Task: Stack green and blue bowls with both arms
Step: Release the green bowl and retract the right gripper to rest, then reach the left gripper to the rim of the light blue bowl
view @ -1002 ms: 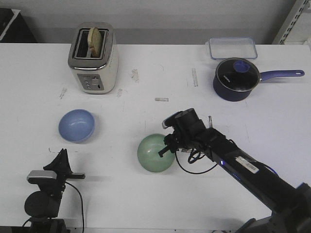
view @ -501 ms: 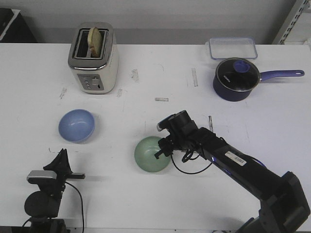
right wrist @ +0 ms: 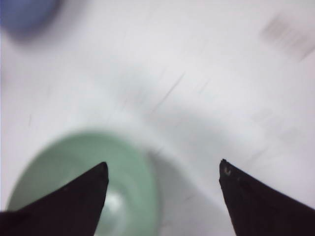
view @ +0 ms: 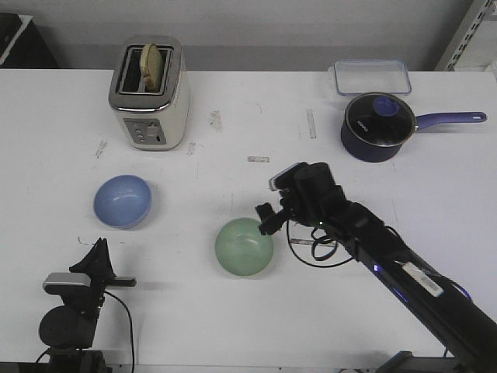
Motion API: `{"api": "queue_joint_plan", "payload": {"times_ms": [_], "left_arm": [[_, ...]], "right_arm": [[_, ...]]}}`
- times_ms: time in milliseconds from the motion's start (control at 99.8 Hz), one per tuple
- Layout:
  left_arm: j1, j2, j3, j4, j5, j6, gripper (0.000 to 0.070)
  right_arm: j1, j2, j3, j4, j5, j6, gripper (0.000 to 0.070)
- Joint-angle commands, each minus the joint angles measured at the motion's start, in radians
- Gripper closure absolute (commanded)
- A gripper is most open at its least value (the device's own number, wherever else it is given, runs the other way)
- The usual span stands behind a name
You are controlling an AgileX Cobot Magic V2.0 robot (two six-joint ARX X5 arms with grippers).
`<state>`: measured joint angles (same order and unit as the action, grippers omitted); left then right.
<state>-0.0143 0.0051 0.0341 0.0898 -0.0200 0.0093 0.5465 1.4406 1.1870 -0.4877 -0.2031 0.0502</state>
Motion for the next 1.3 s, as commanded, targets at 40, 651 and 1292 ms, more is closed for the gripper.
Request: {"api": "queue_joint_plan", "payload": {"times_ms": [40, 651, 1292], "left_arm": [[0.001, -0.002, -0.021, 0.011, 0.002, -0.002, 0.0699], [0.001, -0.002, -0.021, 0.009, 0.002, -0.002, 0.0699], [0.001, 0.000, 0.023, 0.141, 0.001, -0.002, 0.0699]], "right_arm": [[-0.040, -0.078, 0.018, 0.000, 0.092, -0.036, 0.0340], [-0.404, -0.634, -0.326, -0.044, 0.229, -0.127, 0.0700], [-0.429, -1.041, -0.692, 0.118, 0.229, -0.125, 0.0700]]}}
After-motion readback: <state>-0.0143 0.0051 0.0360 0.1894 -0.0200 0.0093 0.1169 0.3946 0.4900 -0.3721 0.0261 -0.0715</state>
